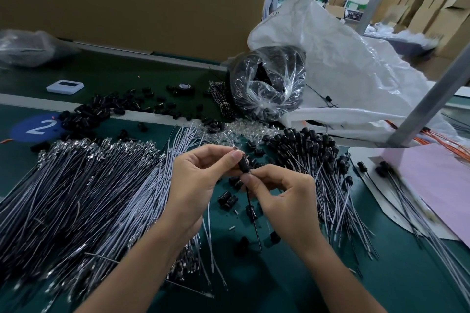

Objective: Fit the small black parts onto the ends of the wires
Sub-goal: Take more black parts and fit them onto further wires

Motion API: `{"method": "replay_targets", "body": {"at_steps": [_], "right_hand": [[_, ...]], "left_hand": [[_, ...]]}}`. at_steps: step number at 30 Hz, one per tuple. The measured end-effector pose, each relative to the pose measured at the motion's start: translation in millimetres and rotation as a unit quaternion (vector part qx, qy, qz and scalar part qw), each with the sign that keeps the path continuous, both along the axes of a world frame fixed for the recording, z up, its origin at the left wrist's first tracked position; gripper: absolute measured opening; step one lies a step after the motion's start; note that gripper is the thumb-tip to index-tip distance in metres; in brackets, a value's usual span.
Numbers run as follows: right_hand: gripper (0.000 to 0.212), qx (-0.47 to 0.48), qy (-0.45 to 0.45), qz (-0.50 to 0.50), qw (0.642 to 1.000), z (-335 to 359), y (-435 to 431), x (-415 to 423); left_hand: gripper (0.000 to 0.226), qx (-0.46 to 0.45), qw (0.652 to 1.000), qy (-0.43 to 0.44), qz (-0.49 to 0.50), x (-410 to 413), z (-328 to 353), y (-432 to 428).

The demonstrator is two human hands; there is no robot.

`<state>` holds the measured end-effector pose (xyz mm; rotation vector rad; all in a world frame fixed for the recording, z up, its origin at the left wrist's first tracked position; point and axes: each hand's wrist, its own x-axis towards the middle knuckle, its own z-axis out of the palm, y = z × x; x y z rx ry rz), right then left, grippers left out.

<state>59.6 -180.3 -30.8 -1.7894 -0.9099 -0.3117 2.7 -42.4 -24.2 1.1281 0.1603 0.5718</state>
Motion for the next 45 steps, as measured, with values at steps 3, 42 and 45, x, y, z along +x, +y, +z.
{"method": "replay_targets", "body": {"at_steps": [3, 42, 45], "right_hand": [[0.005, 0.003, 0.031, 0.011, 0.999, 1.0, 0.7, -0.4], [0.007, 0.034, 0.190, 0.088, 0.977, 2.8, 2.7, -0.6], [0.002, 0.045, 0.203, 0.081, 0.975, 2.8, 2.8, 0.5]], "left_hand": [[0.022, 0.001, 1.000, 0.003, -0.006, -0.7, 1.4, 0.2], [0.023, 0.042, 0.998, -0.019, 0.038, -1.6, 4.1, -2.1], [0.027, -0.007, 0.999, -0.013, 0.035, -0.2, 3.3, -1.2]]}}
